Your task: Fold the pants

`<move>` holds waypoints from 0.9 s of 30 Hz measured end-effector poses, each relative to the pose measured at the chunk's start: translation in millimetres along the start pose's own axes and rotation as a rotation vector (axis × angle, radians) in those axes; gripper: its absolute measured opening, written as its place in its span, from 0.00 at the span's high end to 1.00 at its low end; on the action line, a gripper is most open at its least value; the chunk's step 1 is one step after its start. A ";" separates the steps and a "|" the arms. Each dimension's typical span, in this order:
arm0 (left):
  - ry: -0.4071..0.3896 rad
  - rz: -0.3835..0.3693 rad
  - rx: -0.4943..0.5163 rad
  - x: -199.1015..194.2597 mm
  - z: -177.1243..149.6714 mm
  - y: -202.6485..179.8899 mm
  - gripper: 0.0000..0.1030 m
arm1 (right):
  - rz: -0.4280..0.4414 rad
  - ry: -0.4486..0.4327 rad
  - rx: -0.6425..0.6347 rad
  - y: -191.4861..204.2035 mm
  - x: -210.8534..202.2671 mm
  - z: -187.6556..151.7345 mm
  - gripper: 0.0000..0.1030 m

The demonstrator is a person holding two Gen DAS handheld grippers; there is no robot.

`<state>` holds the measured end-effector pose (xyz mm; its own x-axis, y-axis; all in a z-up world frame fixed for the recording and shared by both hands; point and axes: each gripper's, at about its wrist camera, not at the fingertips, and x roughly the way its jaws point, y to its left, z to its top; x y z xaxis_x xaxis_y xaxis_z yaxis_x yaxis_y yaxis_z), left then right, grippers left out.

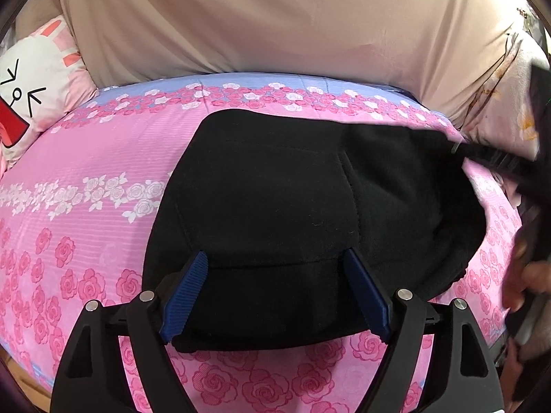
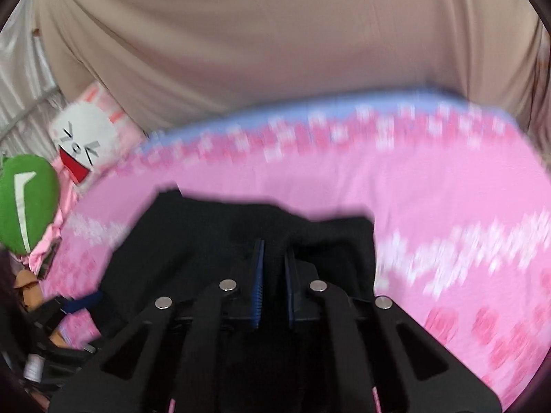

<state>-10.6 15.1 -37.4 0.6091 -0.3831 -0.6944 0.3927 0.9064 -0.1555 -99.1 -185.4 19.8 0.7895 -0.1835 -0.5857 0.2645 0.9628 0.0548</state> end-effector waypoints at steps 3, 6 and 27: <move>0.000 -0.001 -0.003 2.3 1.7 -0.9 0.20 | -0.053 0.040 0.000 -13.4 15.5 0.8 0.90; 0.003 0.002 0.003 4.3 1.4 -2.3 0.18 | -0.111 0.127 0.042 -34.5 40.1 -21.1 0.87; -0.015 -0.019 0.072 -9.2 -6.8 -28.5 0.16 | 0.061 0.119 0.090 -13.7 -32.7 -97.3 0.44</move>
<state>-32.1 -6.0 -31.4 0.6110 -0.4033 -0.6812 0.4524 0.8840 -0.1176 -182.4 -173.2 -40.4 0.7355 -0.0954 -0.6708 0.2712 0.9487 0.1624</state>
